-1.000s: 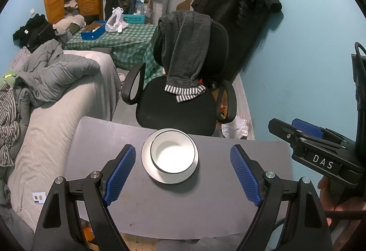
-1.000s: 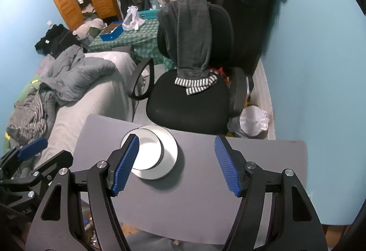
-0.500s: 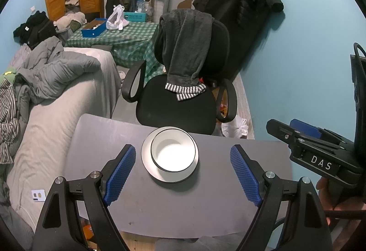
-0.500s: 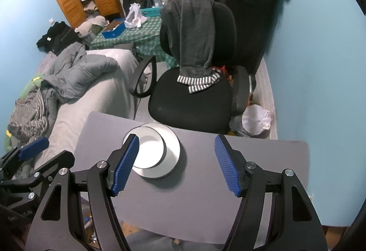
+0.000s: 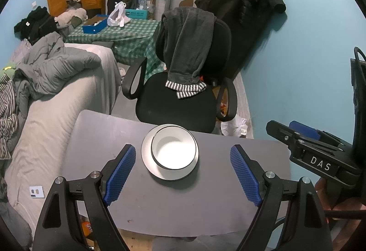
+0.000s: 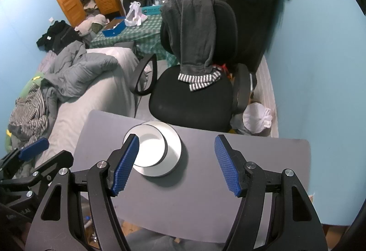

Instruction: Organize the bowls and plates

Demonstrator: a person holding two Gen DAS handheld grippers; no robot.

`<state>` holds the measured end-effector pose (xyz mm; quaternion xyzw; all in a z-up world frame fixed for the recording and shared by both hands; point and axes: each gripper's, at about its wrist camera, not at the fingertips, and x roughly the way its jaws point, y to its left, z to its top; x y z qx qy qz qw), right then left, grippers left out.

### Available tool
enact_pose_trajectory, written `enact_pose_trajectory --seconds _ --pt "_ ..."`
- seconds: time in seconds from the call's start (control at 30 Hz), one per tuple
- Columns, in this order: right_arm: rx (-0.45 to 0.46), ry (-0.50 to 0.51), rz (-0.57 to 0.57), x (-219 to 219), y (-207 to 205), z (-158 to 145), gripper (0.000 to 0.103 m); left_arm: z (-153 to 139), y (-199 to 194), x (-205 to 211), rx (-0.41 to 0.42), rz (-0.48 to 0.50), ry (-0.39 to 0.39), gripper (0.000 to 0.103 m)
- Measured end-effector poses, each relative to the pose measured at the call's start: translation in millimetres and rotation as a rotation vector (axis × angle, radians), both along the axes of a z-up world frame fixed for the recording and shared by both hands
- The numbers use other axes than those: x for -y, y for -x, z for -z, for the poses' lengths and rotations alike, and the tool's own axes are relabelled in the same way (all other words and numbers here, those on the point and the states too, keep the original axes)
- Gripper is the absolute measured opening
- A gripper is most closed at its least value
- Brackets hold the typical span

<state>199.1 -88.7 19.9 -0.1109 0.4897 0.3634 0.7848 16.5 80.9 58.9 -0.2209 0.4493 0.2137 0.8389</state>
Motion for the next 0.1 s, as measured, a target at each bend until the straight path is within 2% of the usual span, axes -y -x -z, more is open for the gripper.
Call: enact_pose_trajectory --seconds 0.1 --pt "-0.001 0.001 -0.001 0.5 2.1 1.0 0.068 0.2 -0.3 0.1 -0.003 -0.002 -0.001 0.086"
